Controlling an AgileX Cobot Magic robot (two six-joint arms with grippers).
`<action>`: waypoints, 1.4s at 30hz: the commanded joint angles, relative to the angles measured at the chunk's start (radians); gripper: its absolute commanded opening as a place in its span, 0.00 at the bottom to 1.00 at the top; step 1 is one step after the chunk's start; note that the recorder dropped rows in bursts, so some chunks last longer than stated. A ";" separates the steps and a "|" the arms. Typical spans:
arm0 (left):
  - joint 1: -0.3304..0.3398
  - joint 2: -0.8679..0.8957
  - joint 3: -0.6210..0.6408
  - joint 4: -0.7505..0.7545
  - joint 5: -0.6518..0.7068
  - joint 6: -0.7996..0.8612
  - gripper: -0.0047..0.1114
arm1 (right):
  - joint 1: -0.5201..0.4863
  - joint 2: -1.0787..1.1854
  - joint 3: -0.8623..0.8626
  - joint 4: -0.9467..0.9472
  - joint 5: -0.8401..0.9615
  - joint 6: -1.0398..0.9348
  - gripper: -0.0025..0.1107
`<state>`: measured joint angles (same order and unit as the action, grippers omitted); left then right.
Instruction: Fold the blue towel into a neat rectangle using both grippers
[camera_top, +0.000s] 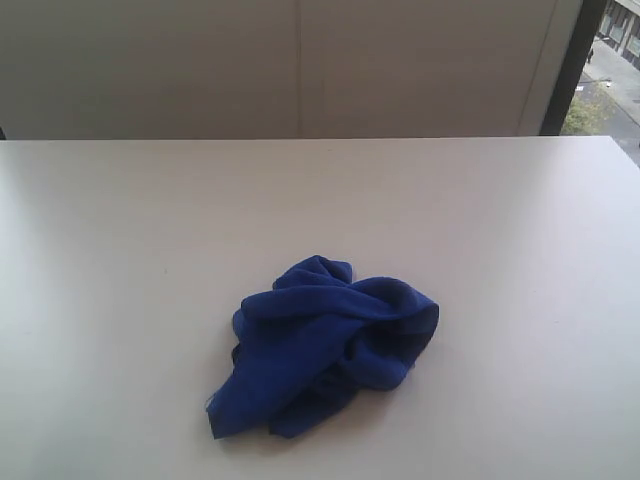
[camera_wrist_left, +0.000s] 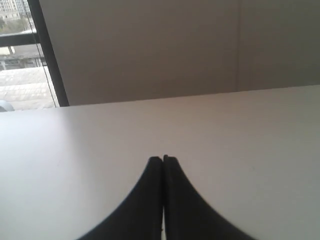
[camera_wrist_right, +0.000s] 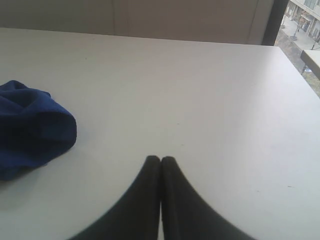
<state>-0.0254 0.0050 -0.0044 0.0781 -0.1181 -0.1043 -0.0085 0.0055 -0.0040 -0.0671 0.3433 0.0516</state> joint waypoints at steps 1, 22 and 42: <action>0.001 -0.005 0.004 0.001 -0.110 -0.103 0.04 | 0.002 -0.005 0.004 -0.008 -0.006 0.003 0.02; 0.001 0.156 -0.114 0.068 -0.126 -0.368 0.04 | 0.002 -0.005 0.004 -0.008 -0.008 0.003 0.02; -0.207 0.707 -0.543 0.059 0.512 -0.113 0.04 | 0.002 -0.005 0.004 -0.008 -0.008 0.003 0.02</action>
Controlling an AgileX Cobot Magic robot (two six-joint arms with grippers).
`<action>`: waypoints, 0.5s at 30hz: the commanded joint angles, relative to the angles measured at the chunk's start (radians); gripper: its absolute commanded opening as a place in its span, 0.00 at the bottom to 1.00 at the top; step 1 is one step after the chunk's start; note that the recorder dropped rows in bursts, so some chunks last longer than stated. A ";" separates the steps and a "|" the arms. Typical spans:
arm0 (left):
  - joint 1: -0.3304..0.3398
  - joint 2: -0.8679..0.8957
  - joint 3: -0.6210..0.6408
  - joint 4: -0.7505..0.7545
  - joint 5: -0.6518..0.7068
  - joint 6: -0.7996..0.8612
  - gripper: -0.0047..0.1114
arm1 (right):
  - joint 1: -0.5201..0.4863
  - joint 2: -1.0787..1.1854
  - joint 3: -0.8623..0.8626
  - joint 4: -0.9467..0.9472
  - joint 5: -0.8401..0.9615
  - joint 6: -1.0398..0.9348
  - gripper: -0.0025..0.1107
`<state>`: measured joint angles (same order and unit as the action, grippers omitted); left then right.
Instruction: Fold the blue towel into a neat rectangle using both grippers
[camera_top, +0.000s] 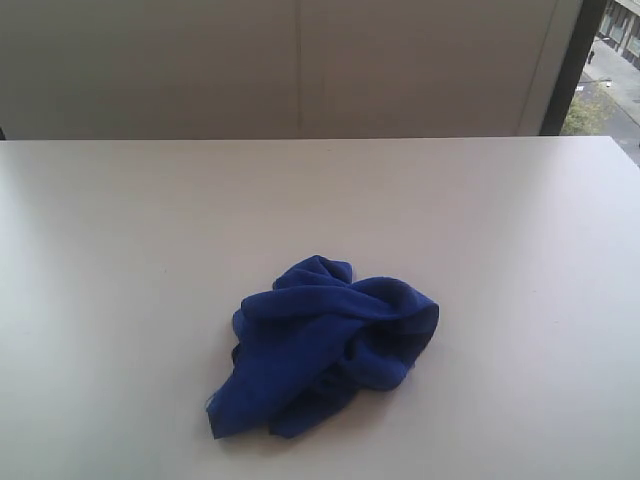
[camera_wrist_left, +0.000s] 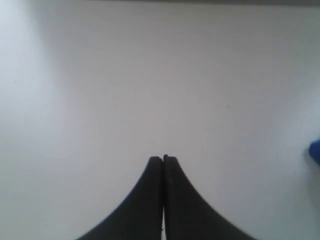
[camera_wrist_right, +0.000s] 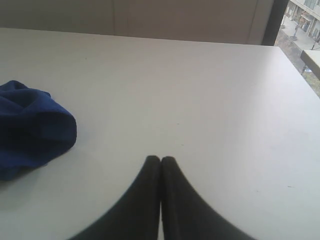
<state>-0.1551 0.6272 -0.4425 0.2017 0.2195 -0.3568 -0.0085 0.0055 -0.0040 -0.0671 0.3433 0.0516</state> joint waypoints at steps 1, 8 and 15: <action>-0.097 0.114 -0.138 -0.098 0.218 0.200 0.04 | 0.002 -0.005 0.004 -0.008 -0.008 0.003 0.02; -0.160 0.340 -0.350 -0.375 0.433 0.603 0.04 | 0.002 -0.005 0.004 -0.008 -0.008 0.003 0.02; -0.160 0.527 -0.442 -0.705 0.518 1.004 0.04 | 0.002 -0.005 0.004 -0.008 -0.008 0.003 0.02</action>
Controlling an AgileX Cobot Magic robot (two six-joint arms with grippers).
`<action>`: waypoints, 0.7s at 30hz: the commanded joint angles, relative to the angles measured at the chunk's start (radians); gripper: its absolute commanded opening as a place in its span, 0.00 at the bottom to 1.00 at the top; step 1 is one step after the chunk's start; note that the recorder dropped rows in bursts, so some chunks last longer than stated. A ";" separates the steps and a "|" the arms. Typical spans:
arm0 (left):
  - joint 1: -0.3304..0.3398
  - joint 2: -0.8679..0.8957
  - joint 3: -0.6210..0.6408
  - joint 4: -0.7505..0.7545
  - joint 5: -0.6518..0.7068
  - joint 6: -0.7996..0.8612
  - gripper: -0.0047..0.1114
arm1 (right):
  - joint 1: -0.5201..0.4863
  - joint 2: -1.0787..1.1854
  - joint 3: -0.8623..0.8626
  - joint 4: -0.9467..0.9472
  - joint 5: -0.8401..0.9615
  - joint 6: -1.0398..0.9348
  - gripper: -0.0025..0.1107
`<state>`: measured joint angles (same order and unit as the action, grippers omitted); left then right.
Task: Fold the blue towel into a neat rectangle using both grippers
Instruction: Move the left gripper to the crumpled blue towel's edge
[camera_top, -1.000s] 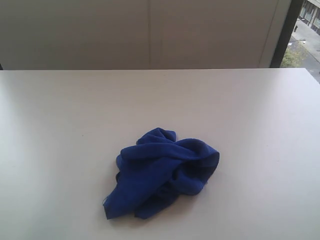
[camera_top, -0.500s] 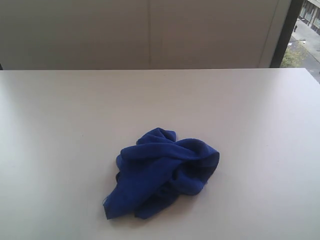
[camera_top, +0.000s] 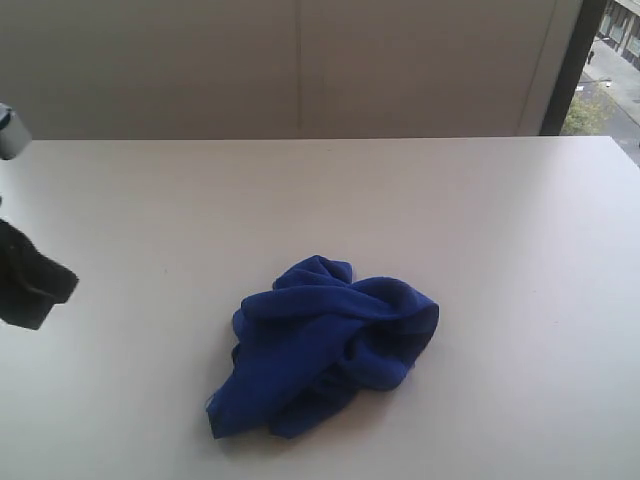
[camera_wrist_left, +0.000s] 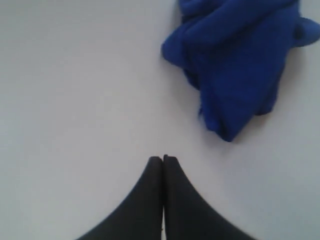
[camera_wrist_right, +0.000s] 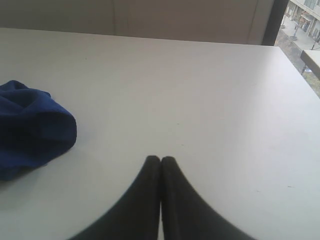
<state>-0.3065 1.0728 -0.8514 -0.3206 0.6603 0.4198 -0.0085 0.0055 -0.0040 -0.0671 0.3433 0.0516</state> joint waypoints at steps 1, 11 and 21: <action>-0.008 0.095 -0.033 -0.188 0.103 0.274 0.04 | 0.002 -0.005 0.004 -0.008 -0.008 0.003 0.02; -0.008 0.136 -0.033 -0.232 0.061 0.420 0.04 | 0.002 -0.005 0.004 -0.008 -0.008 0.003 0.02; -0.131 0.287 -0.033 -0.533 0.053 0.934 0.04 | 0.002 -0.005 0.004 -0.008 -0.008 0.003 0.02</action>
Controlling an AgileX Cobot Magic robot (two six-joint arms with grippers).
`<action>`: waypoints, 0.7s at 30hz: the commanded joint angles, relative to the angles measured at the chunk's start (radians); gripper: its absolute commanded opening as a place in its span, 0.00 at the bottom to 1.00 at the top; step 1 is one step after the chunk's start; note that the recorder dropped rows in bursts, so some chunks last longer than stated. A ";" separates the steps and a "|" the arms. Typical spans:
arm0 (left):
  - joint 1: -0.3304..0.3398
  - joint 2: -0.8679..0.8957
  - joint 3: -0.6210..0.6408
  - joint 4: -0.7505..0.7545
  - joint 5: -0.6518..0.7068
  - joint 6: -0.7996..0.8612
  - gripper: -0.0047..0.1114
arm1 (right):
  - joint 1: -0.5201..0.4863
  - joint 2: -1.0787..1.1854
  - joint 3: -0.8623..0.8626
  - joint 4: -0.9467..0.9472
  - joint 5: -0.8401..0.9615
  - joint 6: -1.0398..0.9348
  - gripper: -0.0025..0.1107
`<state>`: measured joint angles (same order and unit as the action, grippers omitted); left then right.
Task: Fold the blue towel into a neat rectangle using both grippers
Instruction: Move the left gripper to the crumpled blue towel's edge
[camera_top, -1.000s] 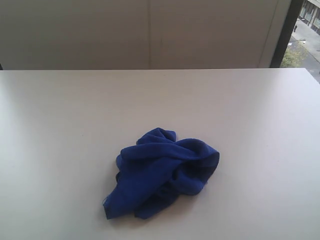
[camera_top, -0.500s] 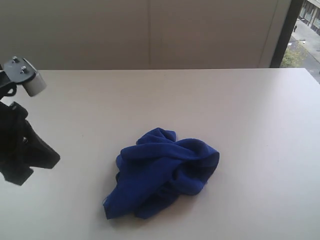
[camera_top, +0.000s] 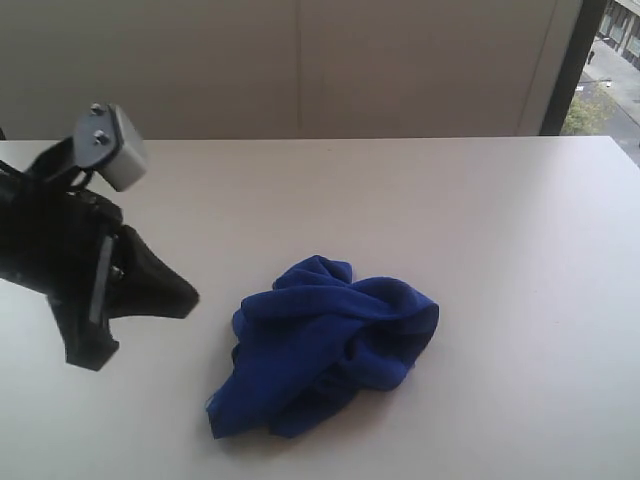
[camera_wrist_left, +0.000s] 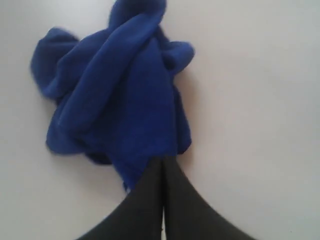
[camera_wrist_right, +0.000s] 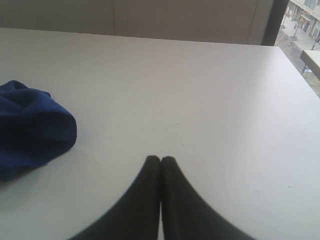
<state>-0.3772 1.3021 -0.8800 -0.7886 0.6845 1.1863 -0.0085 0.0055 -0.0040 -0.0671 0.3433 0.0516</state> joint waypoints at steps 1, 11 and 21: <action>-0.069 0.074 -0.004 -0.063 0.029 0.178 0.04 | 0.002 -0.005 0.004 -0.008 -0.008 0.003 0.02; -0.078 0.176 -0.004 -0.027 -0.148 0.402 0.37 | 0.002 -0.005 0.004 -0.008 -0.008 0.003 0.02; -0.086 0.246 -0.004 -0.046 -0.361 0.577 0.53 | 0.002 -0.005 0.004 -0.008 -0.008 0.003 0.02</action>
<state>-0.4525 1.5262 -0.8807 -0.8042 0.3409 1.7449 -0.0085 0.0055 -0.0040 -0.0671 0.3433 0.0516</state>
